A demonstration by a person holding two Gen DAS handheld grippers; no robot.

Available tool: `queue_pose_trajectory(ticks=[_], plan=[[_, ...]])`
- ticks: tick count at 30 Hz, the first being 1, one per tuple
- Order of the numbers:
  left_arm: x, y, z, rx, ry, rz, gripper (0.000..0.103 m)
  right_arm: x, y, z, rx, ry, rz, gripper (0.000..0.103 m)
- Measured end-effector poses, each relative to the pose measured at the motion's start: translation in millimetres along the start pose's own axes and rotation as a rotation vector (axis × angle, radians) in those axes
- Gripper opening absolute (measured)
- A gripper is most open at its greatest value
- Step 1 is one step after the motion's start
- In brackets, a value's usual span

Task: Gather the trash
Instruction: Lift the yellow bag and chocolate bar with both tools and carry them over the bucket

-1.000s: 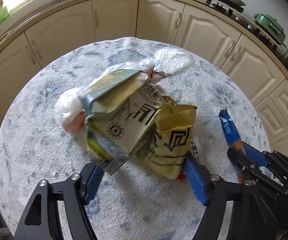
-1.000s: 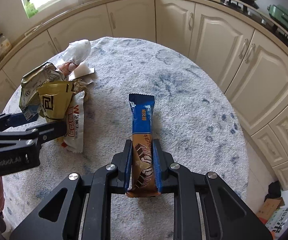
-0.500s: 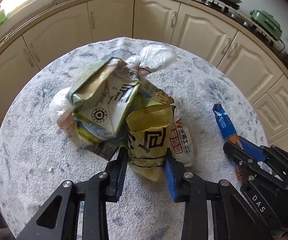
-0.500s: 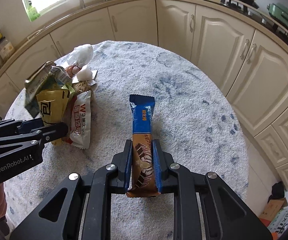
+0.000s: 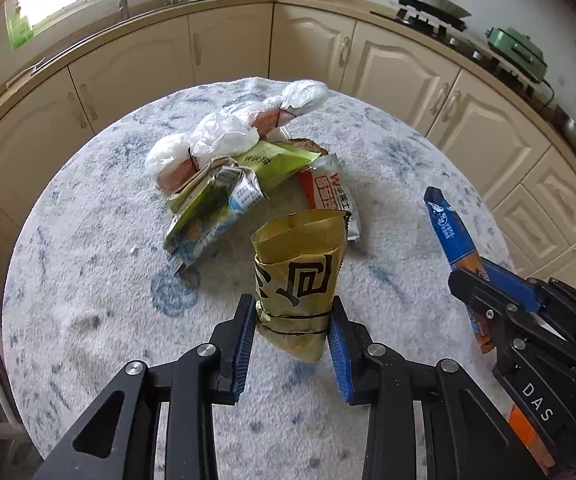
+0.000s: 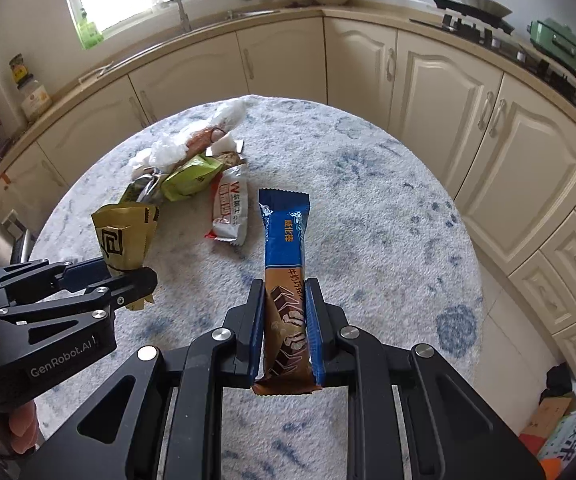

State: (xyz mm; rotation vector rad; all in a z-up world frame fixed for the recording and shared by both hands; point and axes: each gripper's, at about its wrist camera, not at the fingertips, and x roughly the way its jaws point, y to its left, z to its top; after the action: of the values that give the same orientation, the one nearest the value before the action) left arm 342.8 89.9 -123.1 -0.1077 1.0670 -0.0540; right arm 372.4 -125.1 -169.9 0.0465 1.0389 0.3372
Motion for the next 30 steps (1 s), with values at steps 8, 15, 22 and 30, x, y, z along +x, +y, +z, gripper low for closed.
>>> queue_pose_trajectory(ticks=[8, 15, 22, 30], plan=[[-50.3, -6.9, -41.1, 0.001, -0.049, -0.004, 0.031, -35.6, 16.0, -29.1, -0.014, -0.024, 0.008, 0.019], [-88.9, -23.4, -74.6, 0.031, -0.082, -0.016, 0.031, -64.8, 6.7, -53.0, 0.02, -0.059, 0.0, 0.019], [-104.0, -69.2, -90.2, 0.112, -0.096, -0.059, 0.031, -93.5, -26.4, -80.9, 0.098, -0.083, -0.055, 0.019], [-91.8, -150.4, -95.4, 0.257, -0.057, -0.149, 0.031, -123.9, -95.0, -117.7, 0.246, -0.094, -0.164, 0.019]])
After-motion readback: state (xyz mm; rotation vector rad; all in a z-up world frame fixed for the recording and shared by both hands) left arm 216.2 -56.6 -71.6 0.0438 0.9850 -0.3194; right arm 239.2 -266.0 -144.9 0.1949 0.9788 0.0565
